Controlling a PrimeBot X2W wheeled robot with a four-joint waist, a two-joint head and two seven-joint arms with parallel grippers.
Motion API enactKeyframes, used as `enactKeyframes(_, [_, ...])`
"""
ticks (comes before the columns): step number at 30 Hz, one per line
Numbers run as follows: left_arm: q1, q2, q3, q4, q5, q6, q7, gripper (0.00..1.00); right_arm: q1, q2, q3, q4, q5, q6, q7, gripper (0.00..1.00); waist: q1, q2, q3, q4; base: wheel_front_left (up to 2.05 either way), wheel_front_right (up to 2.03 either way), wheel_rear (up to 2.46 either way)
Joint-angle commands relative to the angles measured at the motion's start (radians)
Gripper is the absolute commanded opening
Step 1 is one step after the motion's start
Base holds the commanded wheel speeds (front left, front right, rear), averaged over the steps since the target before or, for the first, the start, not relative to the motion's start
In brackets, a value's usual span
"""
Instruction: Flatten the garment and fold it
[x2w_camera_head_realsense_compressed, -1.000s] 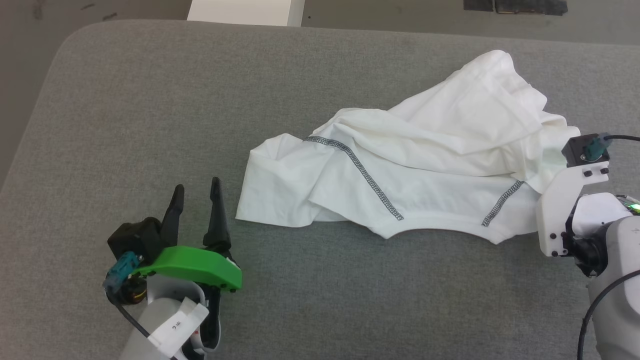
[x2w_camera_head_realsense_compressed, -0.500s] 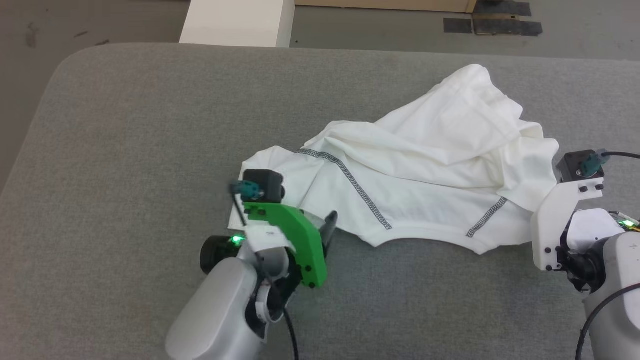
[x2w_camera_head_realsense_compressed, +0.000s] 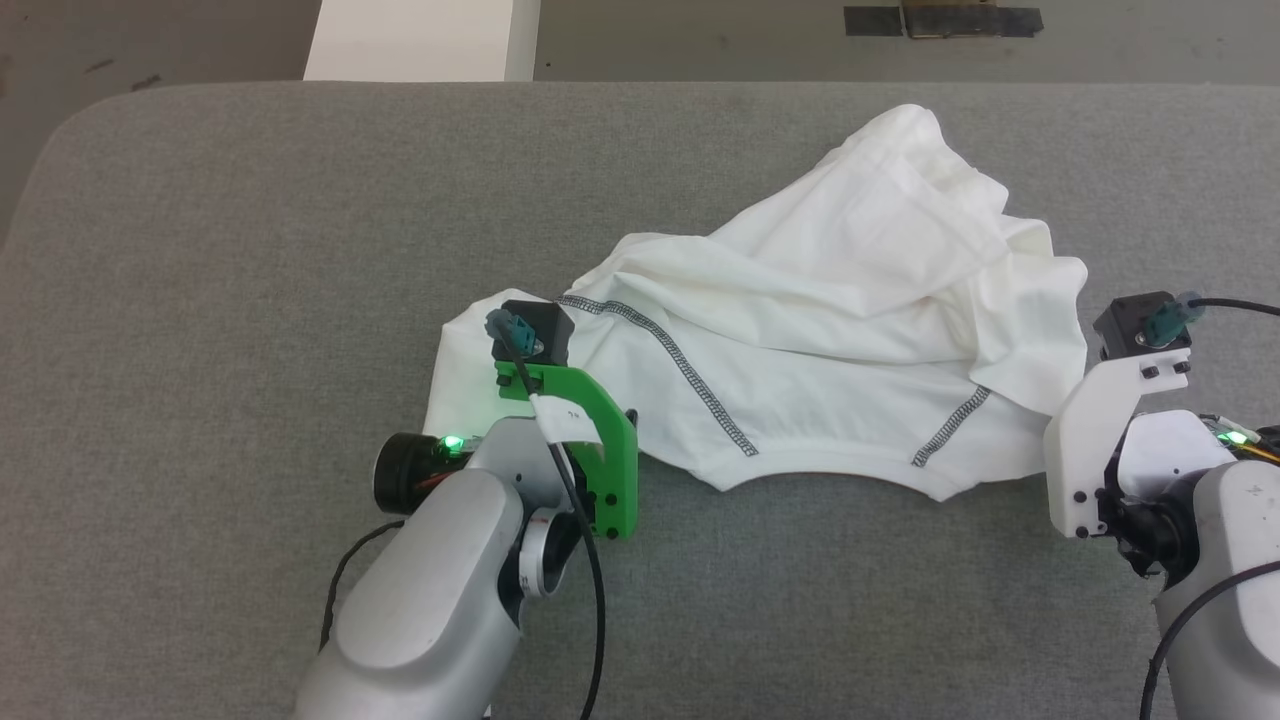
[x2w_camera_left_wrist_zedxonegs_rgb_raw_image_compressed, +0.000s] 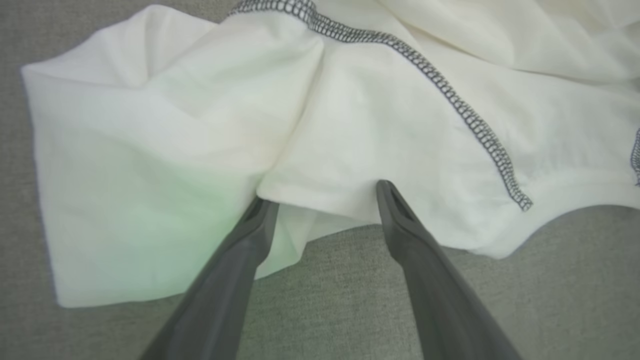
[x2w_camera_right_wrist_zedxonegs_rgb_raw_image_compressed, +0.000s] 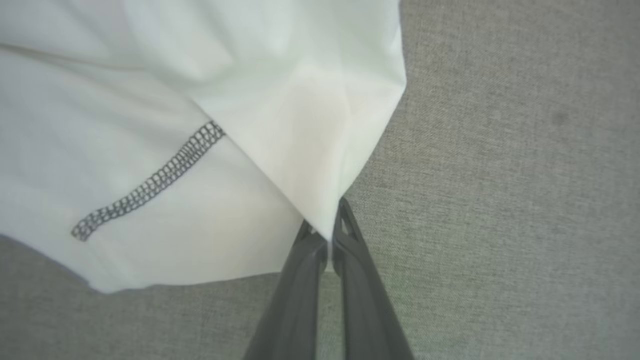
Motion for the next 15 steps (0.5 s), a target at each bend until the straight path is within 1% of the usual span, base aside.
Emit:
enactKeyframes(1, [-0.017, 0.003, 0.003, -0.002, -0.002, -0.003, -0.017, 0.89, 0.015, -0.004, 0.001, -0.005, 0.006, -0.002, -0.008, 0.00, 0.0000, 0.0099, 0.004, -0.002, 0.00, 0.00, 0.00])
enactKeyframes(2, [-0.018, 0.001, 0.005, -0.002, -0.004, -0.006, -0.026, 0.42, 0.016, -0.004, 0.001, -0.005, 0.006, -0.002, -0.010, 0.00, 0.0000, 0.0099, 0.004, -0.001, 0.00, 0.00, 0.00])
enactKeyframes(3, [-0.018, -0.001, 0.007, -0.002, -0.008, -0.010, -0.033, 0.18, 0.016, -0.004, 0.001, -0.004, 0.005, -0.002, -0.011, 0.00, 0.0000, 0.0099, 0.004, -0.001, 0.00, 0.00, 0.00])
enactKeyframes(4, [-0.019, -0.003, 0.007, -0.002, -0.011, -0.013, -0.041, 0.00, 0.017, -0.004, 0.000, -0.003, 0.004, -0.002, -0.013, 0.00, 0.0000, 0.0099, 0.004, 0.000, 0.00, 0.00, 0.00])
enactKeyframes(10, [-0.024, -0.014, 0.013, -0.014, -0.033, -0.033, -0.074, 0.00, 0.021, -0.004, -0.001, 0.007, -0.001, -0.002, -0.018, 0.00, 0.0000, 0.0099, 0.001, 0.004, 0.00, 0.00, 0.00])
enactKeyframes(15, [-0.019, -0.025, 0.044, -0.039, -0.077, -0.047, -0.105, 0.00, 0.028, 0.004, -0.006, 0.012, 0.015, -0.002, -0.029, 0.00, 0.0000, 0.0099, -0.026, 0.007, 0.00, 0.00, 0.00])
